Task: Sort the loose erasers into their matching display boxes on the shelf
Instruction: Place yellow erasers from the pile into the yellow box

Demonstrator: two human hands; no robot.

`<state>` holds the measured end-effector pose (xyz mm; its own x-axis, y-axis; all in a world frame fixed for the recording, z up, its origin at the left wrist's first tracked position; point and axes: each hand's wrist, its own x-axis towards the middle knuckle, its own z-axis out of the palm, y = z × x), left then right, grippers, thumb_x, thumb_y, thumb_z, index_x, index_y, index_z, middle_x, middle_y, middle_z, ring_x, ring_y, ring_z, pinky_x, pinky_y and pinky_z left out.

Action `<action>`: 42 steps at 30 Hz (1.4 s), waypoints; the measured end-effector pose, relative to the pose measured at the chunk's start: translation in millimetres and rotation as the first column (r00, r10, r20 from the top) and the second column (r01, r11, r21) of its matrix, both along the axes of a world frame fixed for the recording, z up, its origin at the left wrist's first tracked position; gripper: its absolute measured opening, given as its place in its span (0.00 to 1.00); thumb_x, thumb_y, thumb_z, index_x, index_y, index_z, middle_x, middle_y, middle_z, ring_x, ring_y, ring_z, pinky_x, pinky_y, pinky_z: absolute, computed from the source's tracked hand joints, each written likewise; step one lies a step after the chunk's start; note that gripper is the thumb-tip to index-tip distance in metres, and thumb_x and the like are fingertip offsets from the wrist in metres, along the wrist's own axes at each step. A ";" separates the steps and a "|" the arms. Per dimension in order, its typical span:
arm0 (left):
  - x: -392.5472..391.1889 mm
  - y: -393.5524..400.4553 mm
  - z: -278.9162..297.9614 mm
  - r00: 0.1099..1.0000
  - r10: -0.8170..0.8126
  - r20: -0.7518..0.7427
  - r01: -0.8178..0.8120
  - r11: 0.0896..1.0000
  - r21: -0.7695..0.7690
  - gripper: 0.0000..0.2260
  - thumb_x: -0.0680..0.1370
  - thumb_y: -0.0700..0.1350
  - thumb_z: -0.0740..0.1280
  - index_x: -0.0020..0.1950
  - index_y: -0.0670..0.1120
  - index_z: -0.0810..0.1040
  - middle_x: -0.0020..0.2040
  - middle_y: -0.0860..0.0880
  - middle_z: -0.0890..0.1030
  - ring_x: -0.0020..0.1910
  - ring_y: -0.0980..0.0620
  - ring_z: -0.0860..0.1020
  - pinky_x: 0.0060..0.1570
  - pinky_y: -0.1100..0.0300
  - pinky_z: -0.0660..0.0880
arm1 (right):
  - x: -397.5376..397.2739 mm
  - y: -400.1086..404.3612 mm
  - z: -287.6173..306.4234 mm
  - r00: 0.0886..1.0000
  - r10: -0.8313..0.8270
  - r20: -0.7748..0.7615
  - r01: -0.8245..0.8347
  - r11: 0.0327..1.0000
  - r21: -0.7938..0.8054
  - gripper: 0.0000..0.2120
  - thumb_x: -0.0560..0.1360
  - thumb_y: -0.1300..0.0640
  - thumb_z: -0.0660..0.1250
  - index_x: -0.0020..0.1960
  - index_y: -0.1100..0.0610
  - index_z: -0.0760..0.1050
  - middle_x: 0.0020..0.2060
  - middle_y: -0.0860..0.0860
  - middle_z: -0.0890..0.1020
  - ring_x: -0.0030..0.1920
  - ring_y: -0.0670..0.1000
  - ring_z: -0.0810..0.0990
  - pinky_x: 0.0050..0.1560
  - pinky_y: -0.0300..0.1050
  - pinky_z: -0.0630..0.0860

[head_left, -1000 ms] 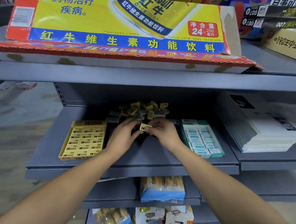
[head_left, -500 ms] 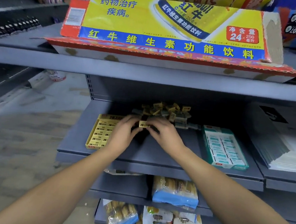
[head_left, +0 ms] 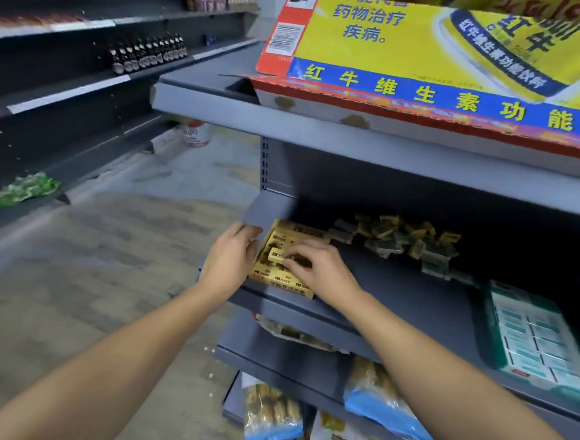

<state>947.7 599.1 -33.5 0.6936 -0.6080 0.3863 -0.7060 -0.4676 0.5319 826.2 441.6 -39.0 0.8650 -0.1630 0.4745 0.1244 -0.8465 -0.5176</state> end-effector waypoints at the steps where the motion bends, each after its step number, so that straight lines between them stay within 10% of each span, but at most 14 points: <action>1: 0.5 2.6 -1.9 1.000 0.004 -0.008 -0.004 1.000 -0.003 0.12 0.79 0.38 0.62 0.61 0.43 0.78 0.57 0.46 0.78 0.55 0.46 0.78 0.52 0.56 0.72 | 2.8 2.5 -1.4 1.000 0.012 -0.011 -0.012 1.000 0.003 0.06 0.74 0.57 0.72 0.50 0.57 0.82 0.47 0.50 0.83 0.50 0.46 0.79 0.54 0.43 0.76; 22: -6.3 19.3 -11.8 0.999 -0.048 0.013 0.049 0.998 -0.047 0.11 0.78 0.38 0.64 0.59 0.44 0.79 0.54 0.48 0.78 0.53 0.47 0.78 0.51 0.55 0.74 | 9.1 21.8 -7.4 0.986 0.031 -0.166 -0.041 0.998 -0.056 0.07 0.75 0.53 0.68 0.51 0.53 0.81 0.50 0.47 0.82 0.54 0.48 0.76 0.60 0.46 0.72; 42: -85.5 -133.7 -10.7 0.877 -0.480 0.012 0.479 0.877 0.044 0.12 0.77 0.41 0.66 0.60 0.44 0.78 0.57 0.45 0.78 0.55 0.46 0.76 0.54 0.52 0.74 | -109.4 -77.7 -19.8 0.853 -0.516 -0.076 0.516 0.856 -0.018 0.11 0.77 0.63 0.65 0.58 0.59 0.79 0.53 0.55 0.81 0.56 0.54 0.78 0.56 0.48 0.75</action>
<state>862.2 465.4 -44.2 0.3050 -0.8785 0.3676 -0.8602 -0.0885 0.5023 716.8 363.9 -58.8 0.6893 -0.5973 0.4101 -0.3694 -0.7767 -0.5102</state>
